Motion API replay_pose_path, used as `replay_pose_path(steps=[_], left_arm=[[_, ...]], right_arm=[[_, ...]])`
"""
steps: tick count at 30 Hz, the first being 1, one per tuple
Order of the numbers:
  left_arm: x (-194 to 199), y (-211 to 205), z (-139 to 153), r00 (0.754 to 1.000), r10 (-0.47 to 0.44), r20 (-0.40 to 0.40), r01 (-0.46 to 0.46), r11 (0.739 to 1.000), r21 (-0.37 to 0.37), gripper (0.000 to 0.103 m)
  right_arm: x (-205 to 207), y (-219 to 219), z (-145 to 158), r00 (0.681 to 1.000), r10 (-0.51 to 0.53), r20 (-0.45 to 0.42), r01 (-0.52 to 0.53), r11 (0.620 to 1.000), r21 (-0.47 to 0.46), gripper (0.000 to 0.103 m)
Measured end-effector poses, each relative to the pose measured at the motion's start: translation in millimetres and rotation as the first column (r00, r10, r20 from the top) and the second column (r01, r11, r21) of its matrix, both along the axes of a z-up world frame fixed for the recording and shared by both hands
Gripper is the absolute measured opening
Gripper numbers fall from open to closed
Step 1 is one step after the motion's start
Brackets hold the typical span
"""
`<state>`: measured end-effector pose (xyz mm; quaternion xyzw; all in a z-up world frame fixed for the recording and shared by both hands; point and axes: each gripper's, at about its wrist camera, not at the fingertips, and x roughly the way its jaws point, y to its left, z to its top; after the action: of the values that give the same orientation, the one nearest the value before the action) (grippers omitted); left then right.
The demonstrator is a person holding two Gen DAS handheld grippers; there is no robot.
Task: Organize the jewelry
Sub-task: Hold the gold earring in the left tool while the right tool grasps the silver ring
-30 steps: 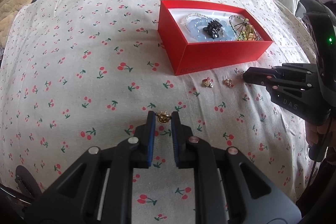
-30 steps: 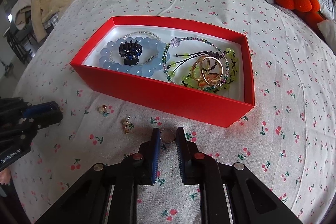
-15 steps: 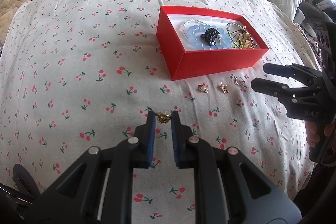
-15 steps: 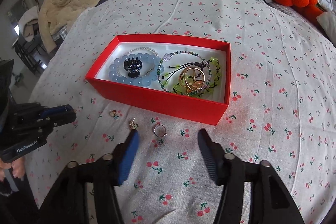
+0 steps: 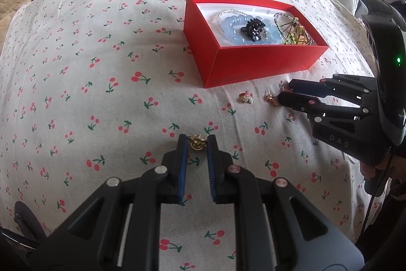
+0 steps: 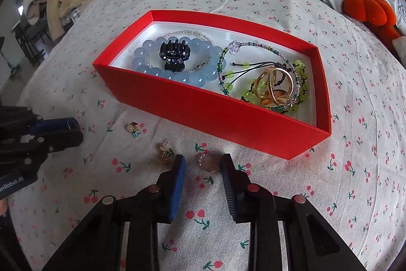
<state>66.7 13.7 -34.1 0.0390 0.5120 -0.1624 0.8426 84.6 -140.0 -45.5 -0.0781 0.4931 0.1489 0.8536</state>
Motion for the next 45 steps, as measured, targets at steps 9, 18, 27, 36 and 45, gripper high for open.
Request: replay_pose_path(steps=[9,18,27,36,45], left_arm=[[-1,-3,8,1.0,0.003,0.018,-0.003,1.0,-0.014,0.016],[2,-3,30,0.998,0.028,0.061,-0.024,0.998,-0.06,0.016],[-1,-7,19,0.999,0.018,0.037,-0.017,0.999,-0.043,0.016],[-2,-7,10,1.0,0.001,0.02,0.0,1.0,-0.019,0.016],[0,-6,8,1.0,-0.004,0.015,0.005,1.0,-0.017,0.017]], right_arm=[[-2,-9,7,1.0,-0.025,-0.004,0.025,0.998,0.062,0.008],[-14,-30,40,0.998,-0.051,0.021,0.048,0.989,0.14,0.009],[-16,-22,12,0.996,0.005,-0.085,0.002,0.997,0.077,0.015],[-9,-4,3,0.998,0.031,-0.058,-0.027,0.997,0.072,0.049],[-4,-2,-1,1.0,0.009,-0.002,-0.008,0.998,0.06,0.034]])
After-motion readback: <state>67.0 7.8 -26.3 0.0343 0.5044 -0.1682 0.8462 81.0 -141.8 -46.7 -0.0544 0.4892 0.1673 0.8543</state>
